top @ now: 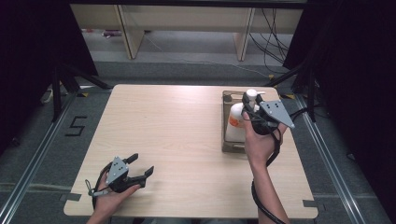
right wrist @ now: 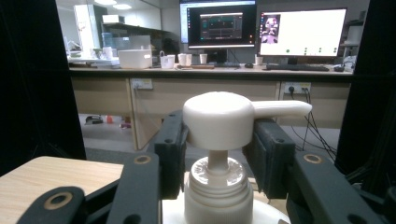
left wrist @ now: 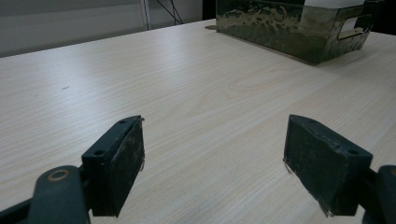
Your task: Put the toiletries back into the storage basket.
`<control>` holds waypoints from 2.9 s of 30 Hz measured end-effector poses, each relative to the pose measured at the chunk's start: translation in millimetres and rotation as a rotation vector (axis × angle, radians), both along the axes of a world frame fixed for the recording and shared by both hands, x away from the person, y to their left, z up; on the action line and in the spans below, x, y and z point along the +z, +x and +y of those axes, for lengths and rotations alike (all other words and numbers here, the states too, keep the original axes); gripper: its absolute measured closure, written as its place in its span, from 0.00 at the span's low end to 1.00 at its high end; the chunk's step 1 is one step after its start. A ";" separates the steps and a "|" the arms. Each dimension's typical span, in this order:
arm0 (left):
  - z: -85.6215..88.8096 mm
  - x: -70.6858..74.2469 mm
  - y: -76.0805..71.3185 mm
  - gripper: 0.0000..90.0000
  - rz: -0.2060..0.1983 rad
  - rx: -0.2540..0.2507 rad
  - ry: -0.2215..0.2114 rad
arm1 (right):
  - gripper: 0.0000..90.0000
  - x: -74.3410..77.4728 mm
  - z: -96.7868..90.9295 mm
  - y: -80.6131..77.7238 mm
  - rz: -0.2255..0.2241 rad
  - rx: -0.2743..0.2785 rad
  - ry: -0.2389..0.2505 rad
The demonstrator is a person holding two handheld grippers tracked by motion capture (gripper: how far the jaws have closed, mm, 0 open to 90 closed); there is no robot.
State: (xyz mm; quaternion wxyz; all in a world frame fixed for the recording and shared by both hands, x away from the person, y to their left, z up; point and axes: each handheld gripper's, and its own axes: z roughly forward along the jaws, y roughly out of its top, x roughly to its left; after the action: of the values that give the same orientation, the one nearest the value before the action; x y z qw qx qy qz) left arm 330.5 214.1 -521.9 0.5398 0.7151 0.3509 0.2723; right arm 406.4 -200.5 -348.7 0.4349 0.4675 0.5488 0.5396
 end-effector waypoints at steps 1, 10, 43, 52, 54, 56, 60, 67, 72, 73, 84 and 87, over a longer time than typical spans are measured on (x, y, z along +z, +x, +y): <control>0.0 0.0 0.0 0.22 0.000 0.000 0.000 | 0.67 0.0 0.0 0.0 0.000 0.000 0.000; -0.3 0.1 0.0 0.22 0.003 0.000 0.000 | 0.67 -8.4 -1.5 1.2 0.015 0.004 -0.001; -0.3 0.1 -0.1 0.22 0.001 -0.001 -0.001 | 0.67 -24.0 0.9 2.7 0.047 0.014 -0.031; -0.4 0.1 -0.2 0.22 0.002 -0.002 -0.001 | 0.67 -25.0 2.1 1.8 0.055 0.021 -0.027; -0.4 0.1 -0.2 0.22 0.001 -0.002 0.000 | 0.67 -24.9 2.0 1.7 0.053 0.017 -0.037; -0.6 0.0 -0.2 0.22 0.000 -0.002 -0.001 | 0.67 -25.1 1.9 1.5 0.045 0.016 -0.043; -0.7 0.0 -0.2 0.22 -0.001 -0.003 -0.001 | 0.67 -24.9 3.2 -0.3 0.052 0.018 -0.041; -1.3 0.0 -0.4 0.22 -0.001 -0.005 0.000 | 0.66 -26.0 2.2 -4.4 0.058 0.013 -0.046; -1.5 0.2 -0.3 0.22 -0.001 -0.008 0.007 | 0.61 -26.0 0.2 -5.4 0.044 0.015 -0.071; -1.5 0.2 -0.3 0.22 -0.001 -0.008 0.007 | 0.61 -26.0 0.2 -5.4 0.044 0.015 -0.071; -1.3 0.1 -0.4 0.22 -0.003 -0.007 0.001 | 0.42 -24.5 5.2 -8.9 0.082 0.035 -0.086; -1.5 0.0 -0.4 0.22 -0.001 -0.005 0.001 | 0.39 -23.8 5.1 -10.8 0.094 0.048 -0.092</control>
State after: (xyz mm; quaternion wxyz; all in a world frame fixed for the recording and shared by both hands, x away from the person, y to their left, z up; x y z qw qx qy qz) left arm 330.1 212.6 -521.8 0.5405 0.7160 0.3486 0.2713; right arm 395.5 -195.4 -372.5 0.4166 0.4587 0.6039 0.5014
